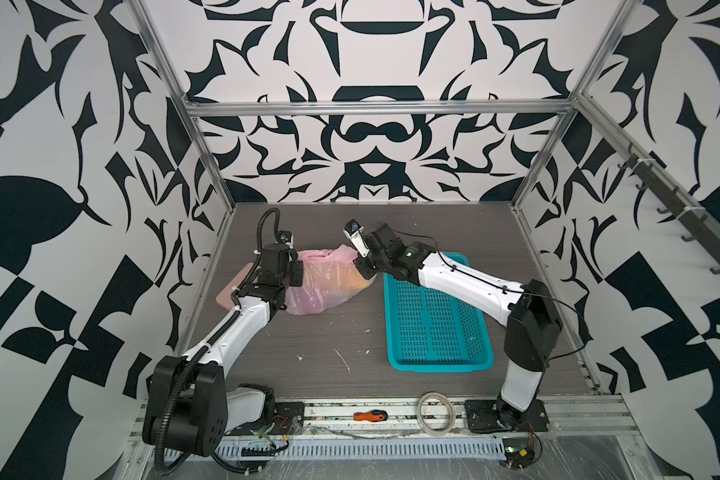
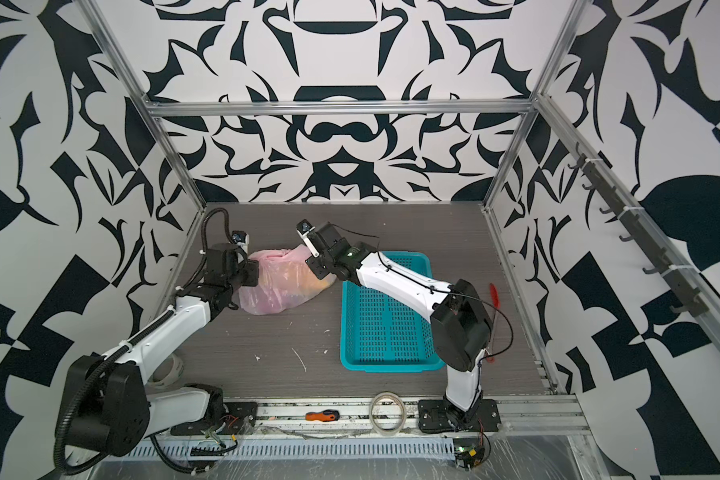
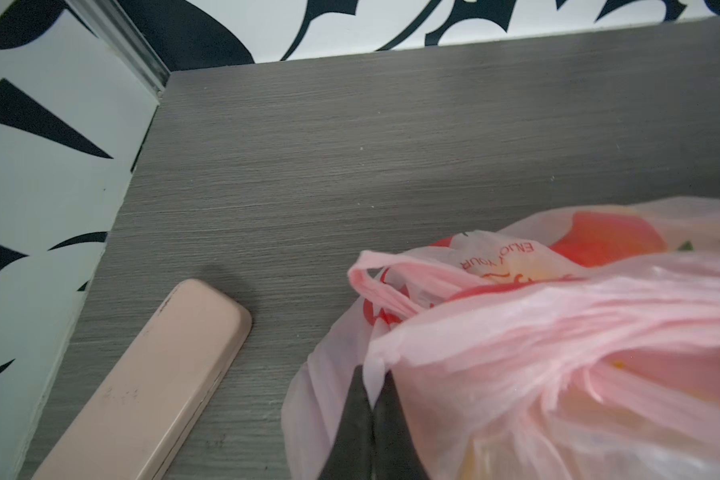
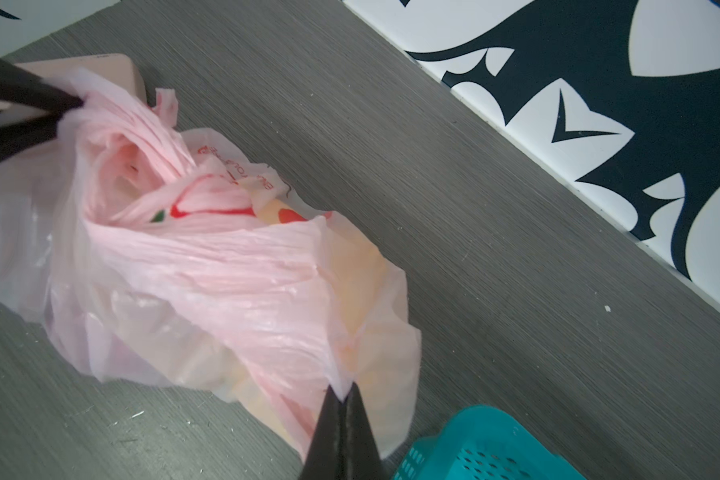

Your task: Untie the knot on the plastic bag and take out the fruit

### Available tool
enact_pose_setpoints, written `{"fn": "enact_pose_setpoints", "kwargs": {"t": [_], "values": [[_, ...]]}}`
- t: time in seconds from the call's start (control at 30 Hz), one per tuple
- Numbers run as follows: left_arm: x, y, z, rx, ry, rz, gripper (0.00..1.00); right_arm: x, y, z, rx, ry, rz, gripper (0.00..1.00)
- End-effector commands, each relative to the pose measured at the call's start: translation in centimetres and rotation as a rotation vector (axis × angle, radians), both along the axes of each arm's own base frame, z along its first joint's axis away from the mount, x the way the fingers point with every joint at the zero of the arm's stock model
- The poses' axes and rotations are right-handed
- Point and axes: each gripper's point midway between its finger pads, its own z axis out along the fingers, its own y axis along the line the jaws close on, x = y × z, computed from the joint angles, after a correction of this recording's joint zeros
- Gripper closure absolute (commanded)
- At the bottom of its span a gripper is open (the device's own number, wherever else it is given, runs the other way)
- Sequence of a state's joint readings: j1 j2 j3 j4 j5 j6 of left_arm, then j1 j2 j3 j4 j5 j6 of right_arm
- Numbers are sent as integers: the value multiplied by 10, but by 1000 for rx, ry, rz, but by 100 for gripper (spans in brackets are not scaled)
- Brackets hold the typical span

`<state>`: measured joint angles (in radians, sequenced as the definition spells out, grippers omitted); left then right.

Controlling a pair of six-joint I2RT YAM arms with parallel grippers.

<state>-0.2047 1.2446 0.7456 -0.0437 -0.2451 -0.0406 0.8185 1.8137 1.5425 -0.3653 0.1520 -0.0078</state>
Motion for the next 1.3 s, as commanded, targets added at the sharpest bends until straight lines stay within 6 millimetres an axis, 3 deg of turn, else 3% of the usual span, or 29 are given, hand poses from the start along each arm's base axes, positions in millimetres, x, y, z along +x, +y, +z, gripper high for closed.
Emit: {"fn": "enact_pose_setpoints", "kwargs": {"t": [0.0, 0.17, 0.3, 0.5, 0.63, 0.93, 1.27], "values": [[1, 9, 21, -42, -71, 60, 100, 4, -16, 20, 48, -20, -57, 100], [0, 8, 20, -74, -66, 72, 100, 0, -24, 13, 31, 10, -72, 100], [-1, -4, 23, -139, -73, 27, 100, -7, -27, 11, 28, 28, -66, 100], [-3, -25, 28, -213, -90, -76, 100, -18, -19, 28, 26, -33, -16, 77], [-4, -33, 28, -220, -88, -125, 100, -25, -4, 40, -15, -96, 29, 65], [-6, -36, 27, -208, -87, -157, 100, -28, 50, 52, -44, -150, 166, 50], [-9, -35, 24, -206, -90, -156, 100, -9, 80, 45, -91, -194, 186, 47]]}}
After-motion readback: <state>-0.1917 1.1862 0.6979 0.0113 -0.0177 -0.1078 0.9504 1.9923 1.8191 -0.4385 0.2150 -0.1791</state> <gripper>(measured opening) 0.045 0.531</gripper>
